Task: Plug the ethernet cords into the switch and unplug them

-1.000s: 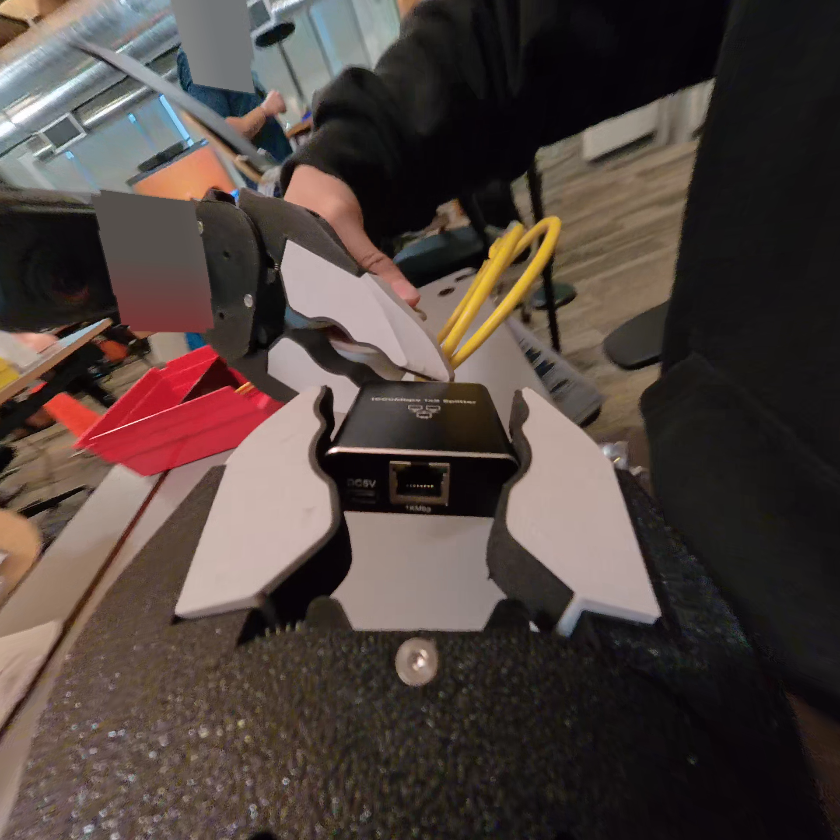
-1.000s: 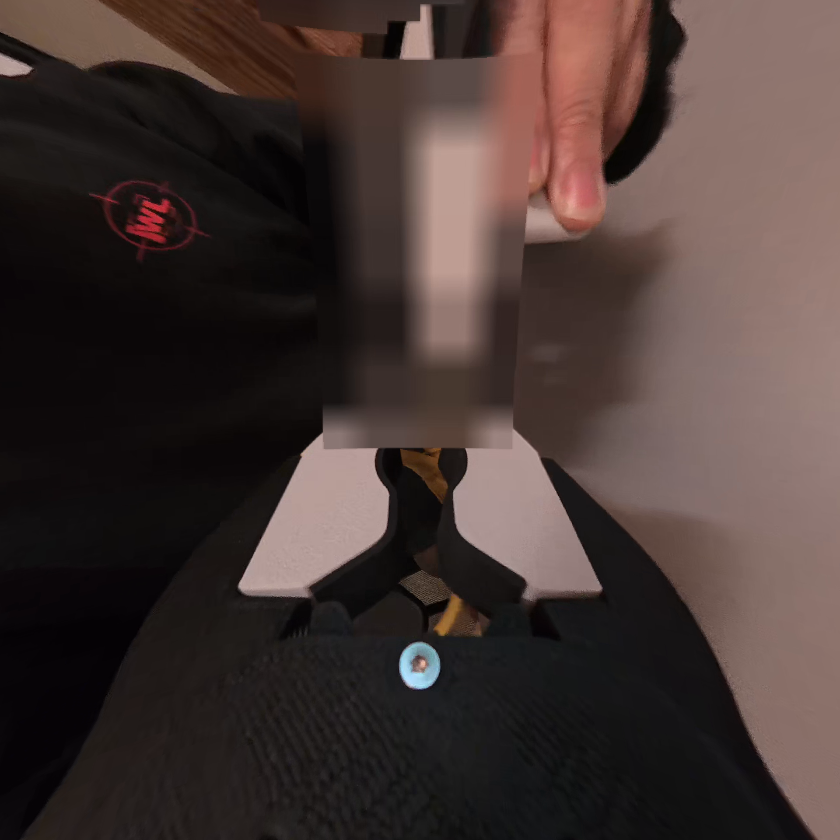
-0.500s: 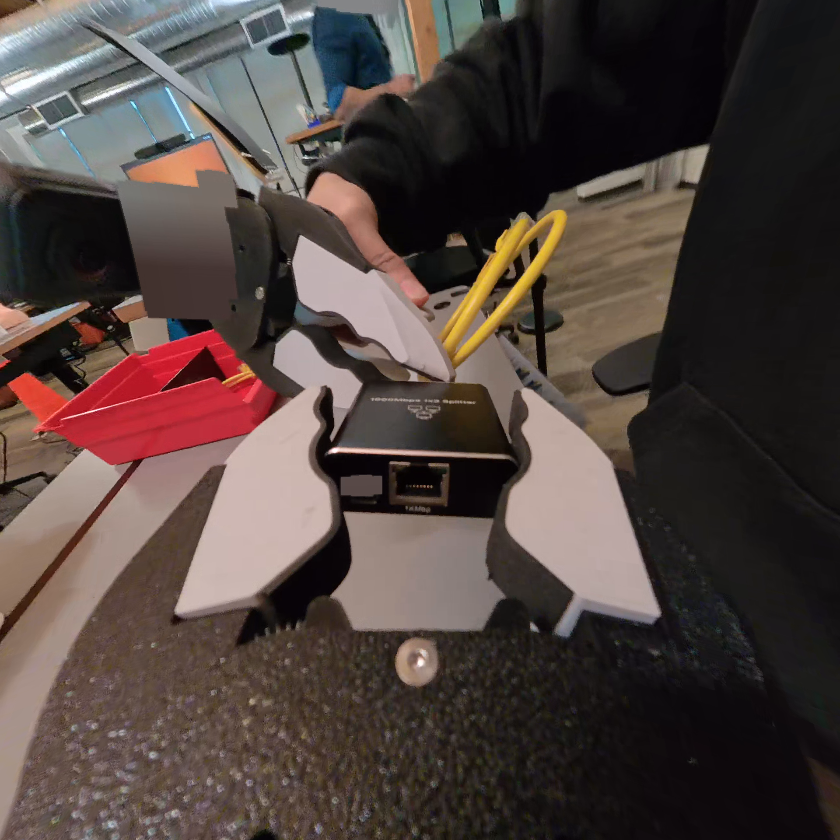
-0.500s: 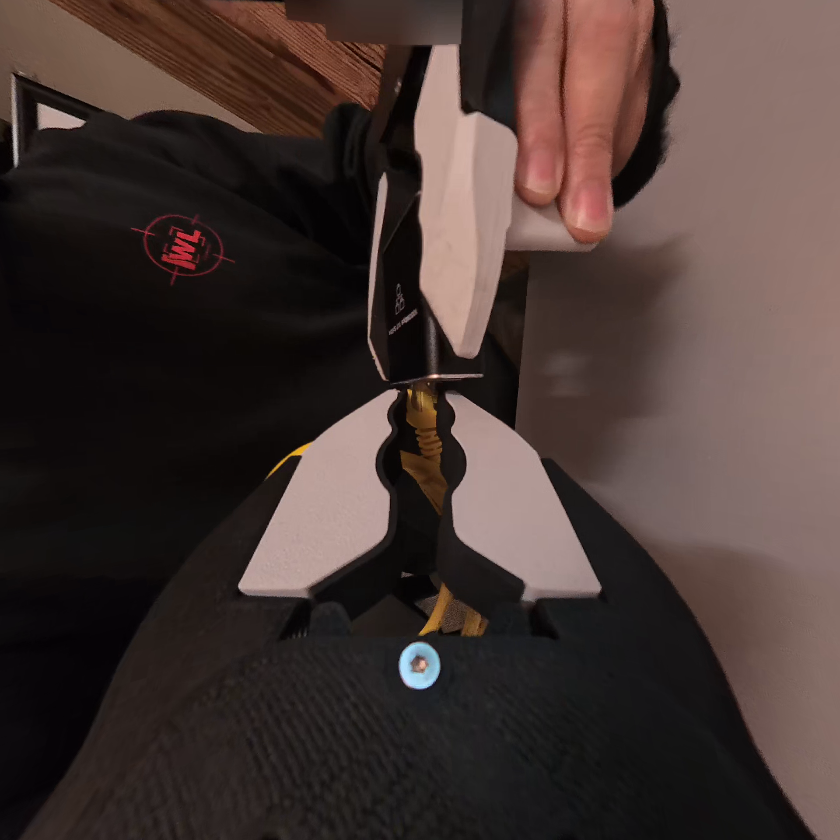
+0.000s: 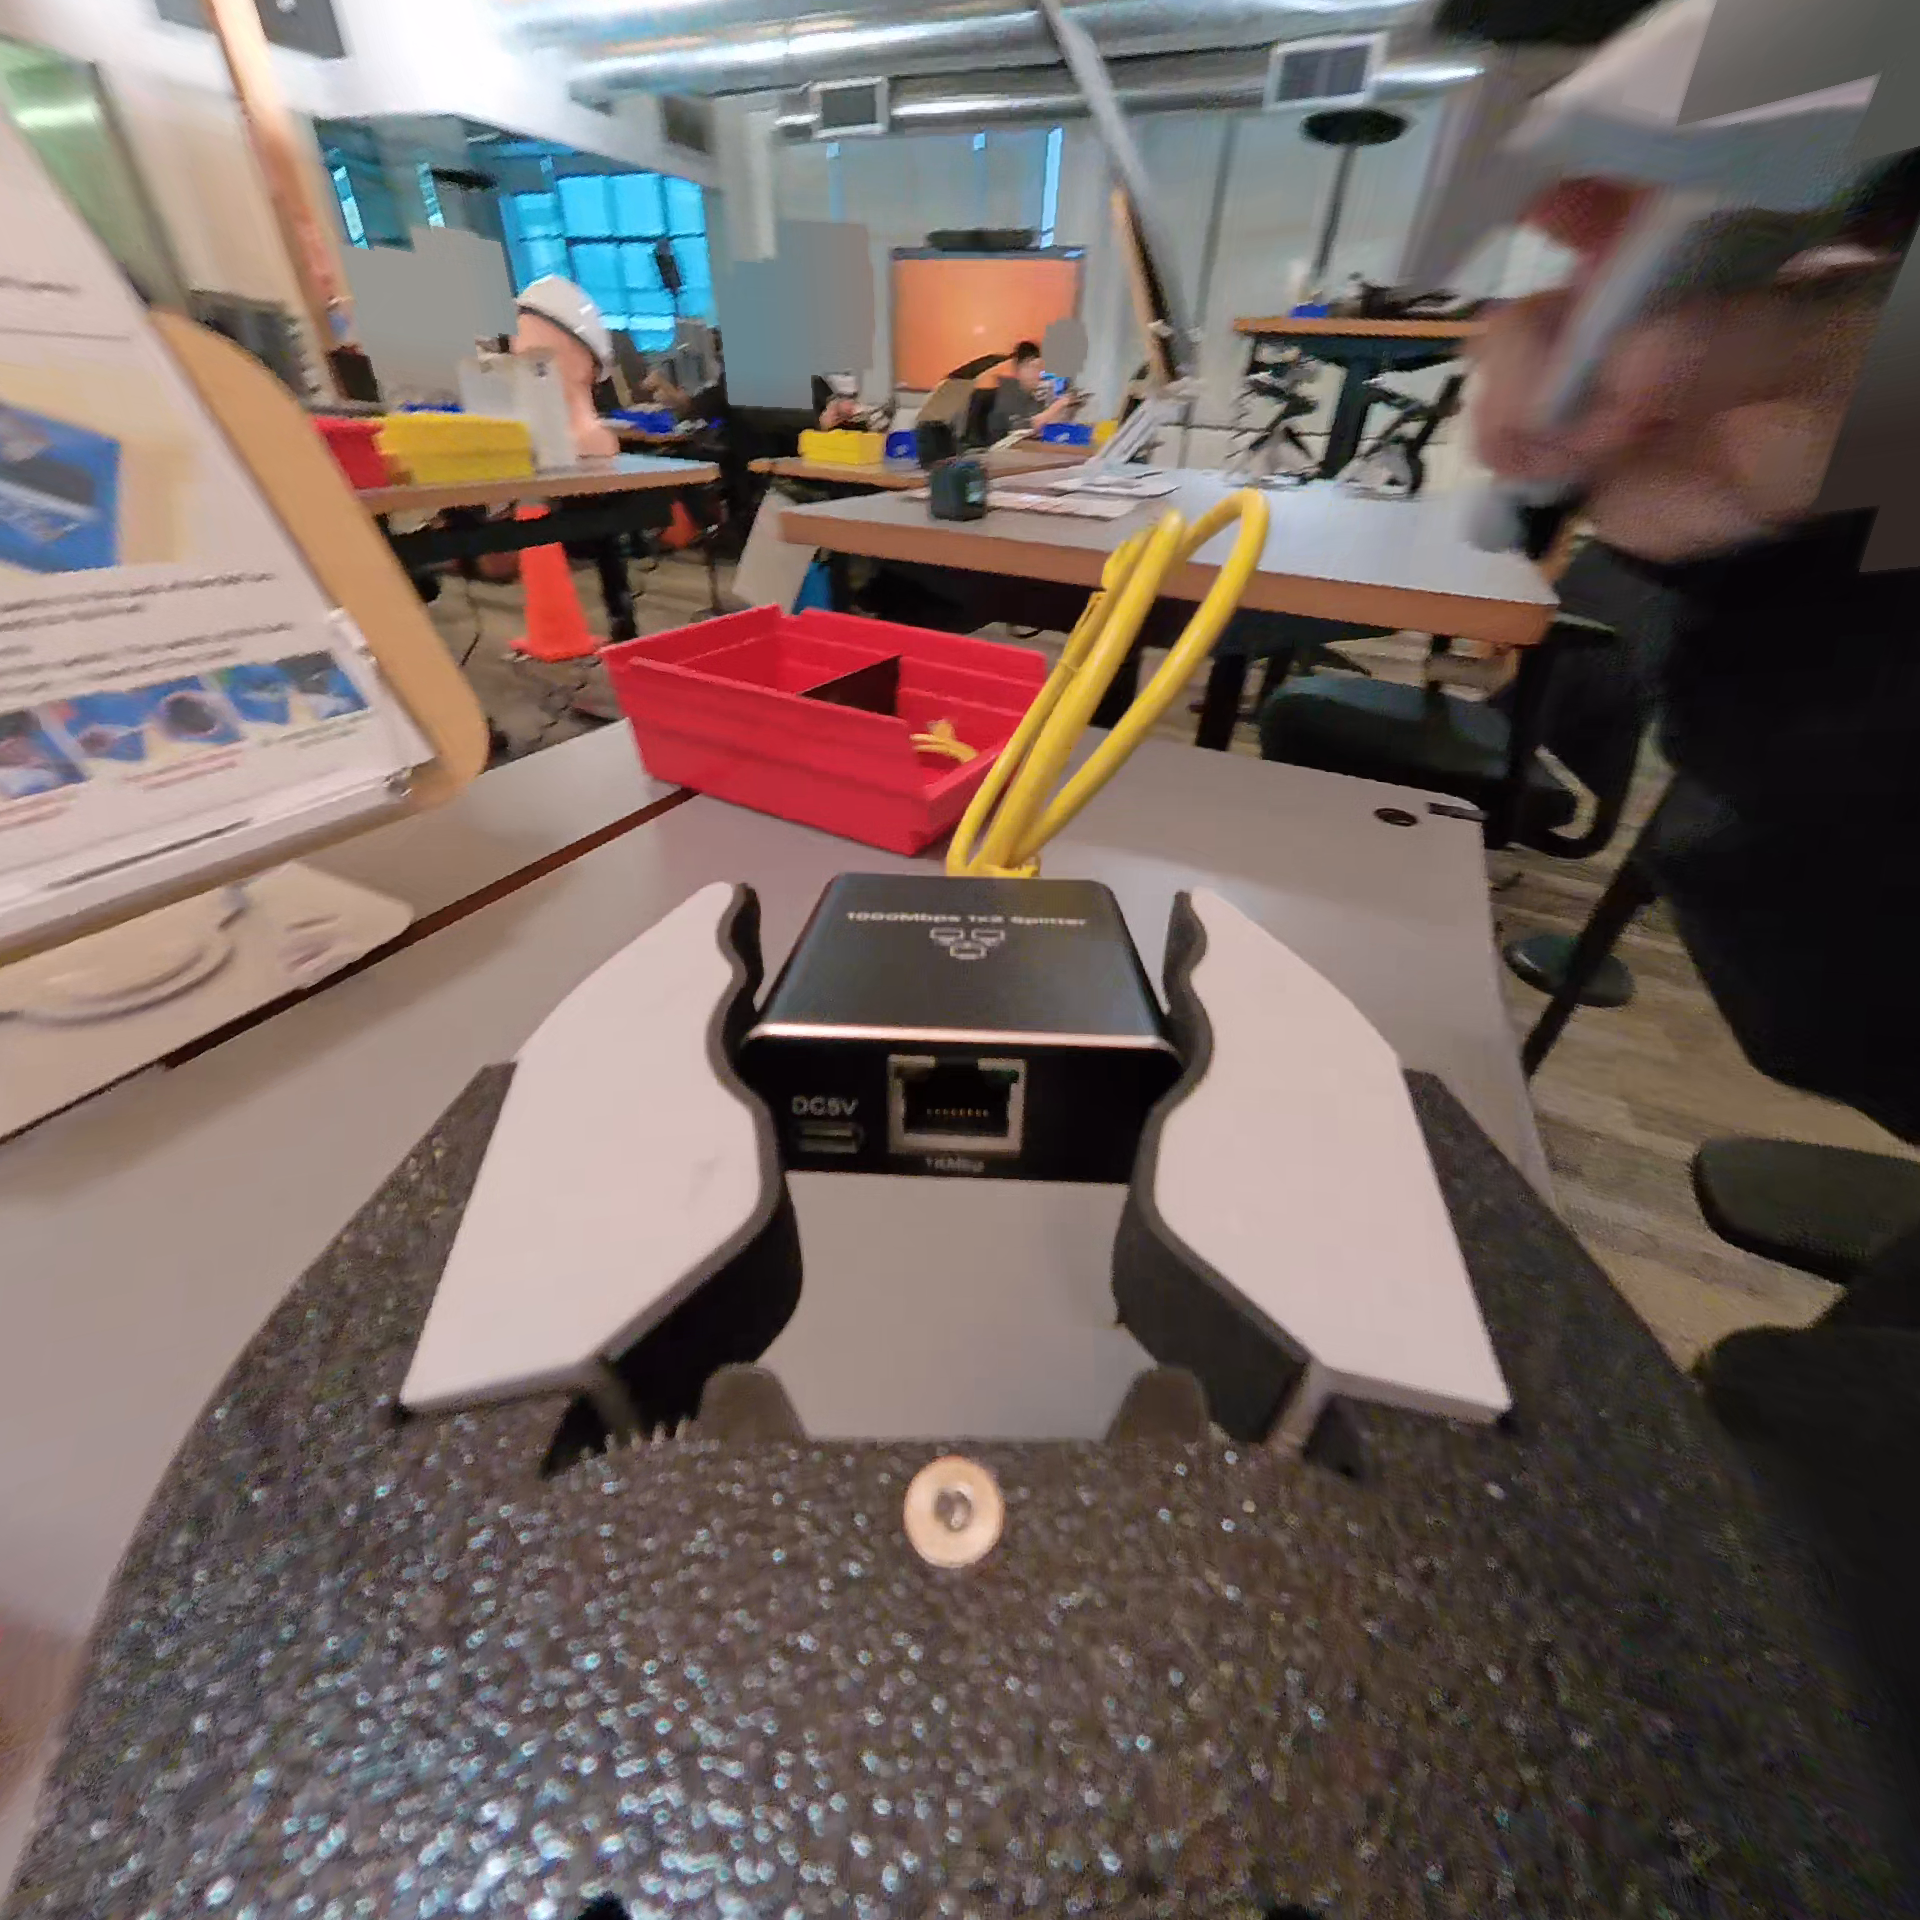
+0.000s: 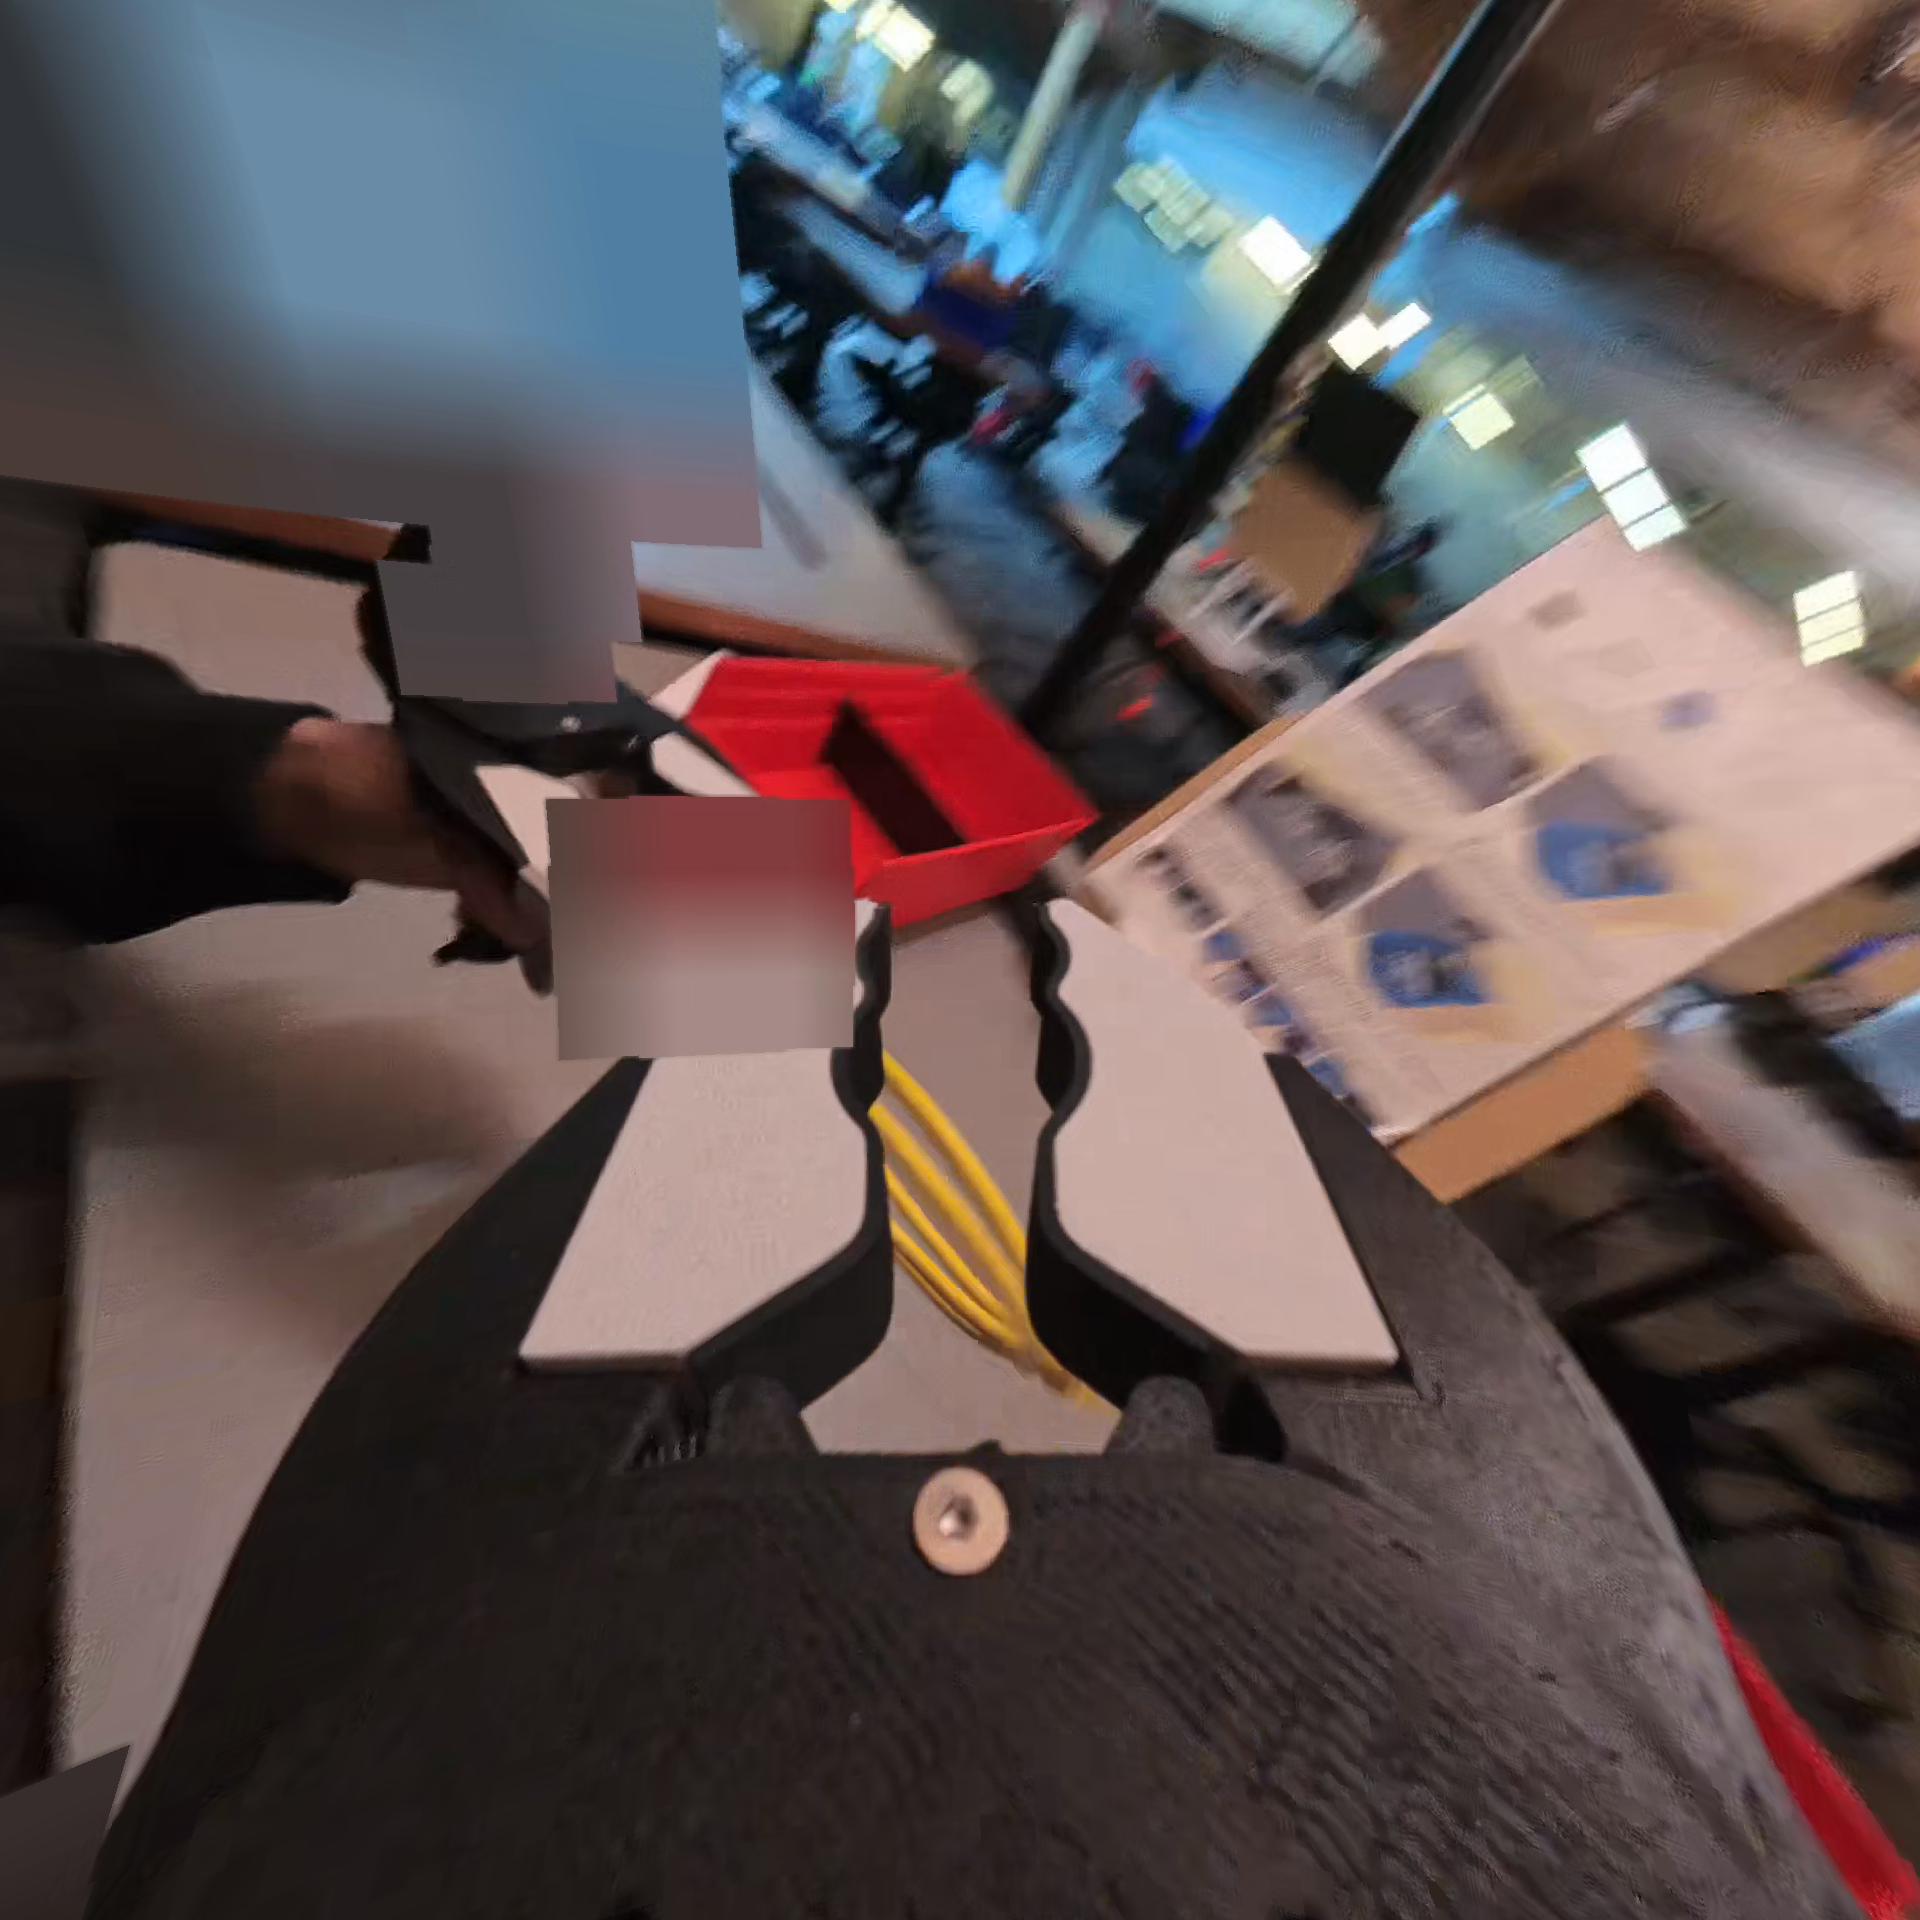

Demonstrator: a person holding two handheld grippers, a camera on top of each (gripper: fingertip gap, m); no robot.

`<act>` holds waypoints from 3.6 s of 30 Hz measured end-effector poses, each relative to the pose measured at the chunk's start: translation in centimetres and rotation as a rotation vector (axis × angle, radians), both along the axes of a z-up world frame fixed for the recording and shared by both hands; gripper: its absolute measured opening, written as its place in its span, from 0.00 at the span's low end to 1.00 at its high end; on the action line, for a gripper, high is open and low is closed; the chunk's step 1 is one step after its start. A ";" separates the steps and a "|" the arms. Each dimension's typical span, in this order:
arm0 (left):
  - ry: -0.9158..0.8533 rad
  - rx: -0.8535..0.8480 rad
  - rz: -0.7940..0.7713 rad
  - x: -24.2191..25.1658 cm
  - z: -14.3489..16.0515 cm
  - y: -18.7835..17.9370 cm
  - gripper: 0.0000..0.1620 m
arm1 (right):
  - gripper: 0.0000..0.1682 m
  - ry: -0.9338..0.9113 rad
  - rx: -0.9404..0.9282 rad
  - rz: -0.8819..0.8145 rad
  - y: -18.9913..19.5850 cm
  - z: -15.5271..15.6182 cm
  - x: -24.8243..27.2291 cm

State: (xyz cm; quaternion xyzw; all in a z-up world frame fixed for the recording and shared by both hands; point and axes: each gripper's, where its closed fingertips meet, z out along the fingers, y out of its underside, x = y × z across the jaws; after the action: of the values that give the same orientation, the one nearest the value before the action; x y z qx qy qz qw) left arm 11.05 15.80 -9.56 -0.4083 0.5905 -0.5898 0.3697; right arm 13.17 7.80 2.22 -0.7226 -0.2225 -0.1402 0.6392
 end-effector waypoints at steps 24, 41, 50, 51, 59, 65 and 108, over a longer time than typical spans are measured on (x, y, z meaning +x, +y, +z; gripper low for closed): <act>0.151 -0.131 0.043 1.6 0.8 -1.6 0.46 | 0.09 -0.650 0.127 -0.133 6.1 -11.1 -0.8; 0.200 -0.099 0.035 1.8 0.1 -1.4 0.46 | 0.08 -0.777 0.144 -0.098 6.6 -11.8 -0.9; 0.219 -0.134 -0.008 1.2 -0.7 -1.8 0.46 | 0.08 -0.856 0.016 -0.016 6.2 -12.8 -1.4; 0.222 -0.154 -0.012 1.2 -0.7 -1.8 0.46 | 0.08 -0.890 -0.002 -0.009 6.1 -12.9 -1.4; 0.205 -0.227 -0.008 1.5 -0.7 -2.1 0.46 | 0.08 -1.071 -0.076 0.084 5.9 -12.4 -0.7; 0.170 -0.217 0.008 1.8 0.2 -2.3 0.46 | 0.08 -1.143 -0.080 0.093 5.7 -11.3 -0.3; 0.228 -0.375 -0.036 3.3 0.6 -3.9 0.46 | 0.08 -1.239 -0.214 0.172 3.9 -10.6 1.5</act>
State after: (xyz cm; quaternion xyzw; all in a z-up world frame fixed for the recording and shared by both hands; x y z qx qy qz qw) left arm 14.39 11.86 -9.00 -0.5232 0.5156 -0.6460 0.2075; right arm 14.70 11.65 -8.37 -0.5470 -0.6213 -0.4573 0.3250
